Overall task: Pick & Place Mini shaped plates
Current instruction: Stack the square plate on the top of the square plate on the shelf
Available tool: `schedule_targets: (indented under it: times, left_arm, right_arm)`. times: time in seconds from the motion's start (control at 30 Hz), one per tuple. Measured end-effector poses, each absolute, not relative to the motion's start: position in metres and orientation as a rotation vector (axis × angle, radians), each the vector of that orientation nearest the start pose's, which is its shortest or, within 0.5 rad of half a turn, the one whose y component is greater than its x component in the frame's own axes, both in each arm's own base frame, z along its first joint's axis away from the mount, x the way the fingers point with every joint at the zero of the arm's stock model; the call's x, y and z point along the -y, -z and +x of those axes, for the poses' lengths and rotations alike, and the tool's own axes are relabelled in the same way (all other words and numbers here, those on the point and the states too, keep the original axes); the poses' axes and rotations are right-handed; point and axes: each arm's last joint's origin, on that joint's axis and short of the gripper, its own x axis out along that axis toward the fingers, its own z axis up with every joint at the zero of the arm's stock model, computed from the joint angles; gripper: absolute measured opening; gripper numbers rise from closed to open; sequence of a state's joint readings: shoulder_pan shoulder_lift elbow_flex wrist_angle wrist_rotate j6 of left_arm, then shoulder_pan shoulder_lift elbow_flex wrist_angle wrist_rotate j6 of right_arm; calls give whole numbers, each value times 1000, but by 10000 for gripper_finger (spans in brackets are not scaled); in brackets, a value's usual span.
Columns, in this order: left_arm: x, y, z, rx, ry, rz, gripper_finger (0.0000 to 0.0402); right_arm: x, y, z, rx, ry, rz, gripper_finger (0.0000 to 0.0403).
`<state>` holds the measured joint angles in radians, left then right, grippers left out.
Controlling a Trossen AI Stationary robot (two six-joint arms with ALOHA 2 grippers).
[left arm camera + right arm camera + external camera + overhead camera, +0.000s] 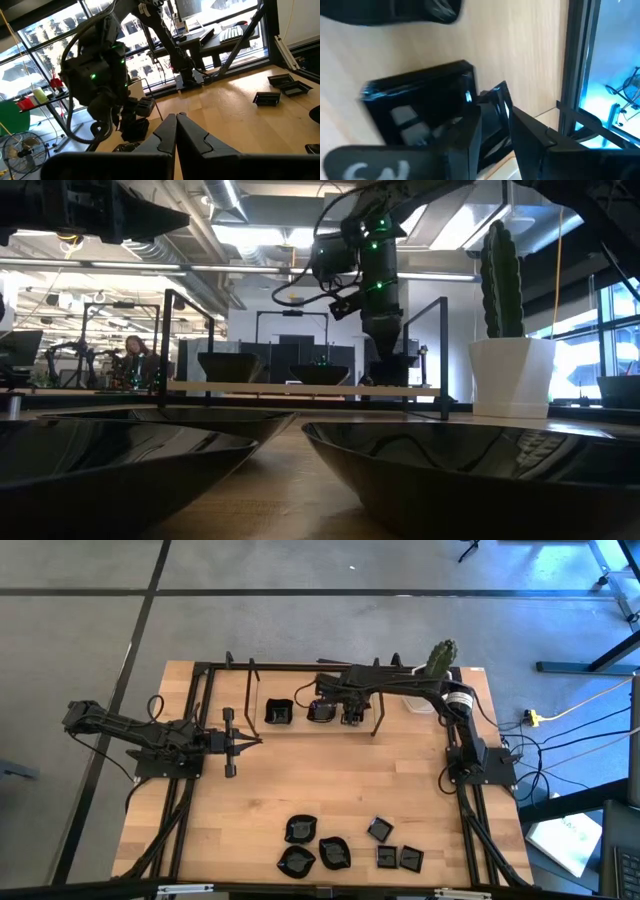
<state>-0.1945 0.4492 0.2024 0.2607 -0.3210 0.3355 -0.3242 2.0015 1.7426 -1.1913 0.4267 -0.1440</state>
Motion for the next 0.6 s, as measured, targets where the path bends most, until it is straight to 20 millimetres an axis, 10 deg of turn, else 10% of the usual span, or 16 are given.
schedule_targets:
  times: [0.6]
  left_arm:
    - [16, -218, 129, -8, -127, 332, 8]
  right_arm:
    - [99, -272, 386, -1431, 481, -253, 100]
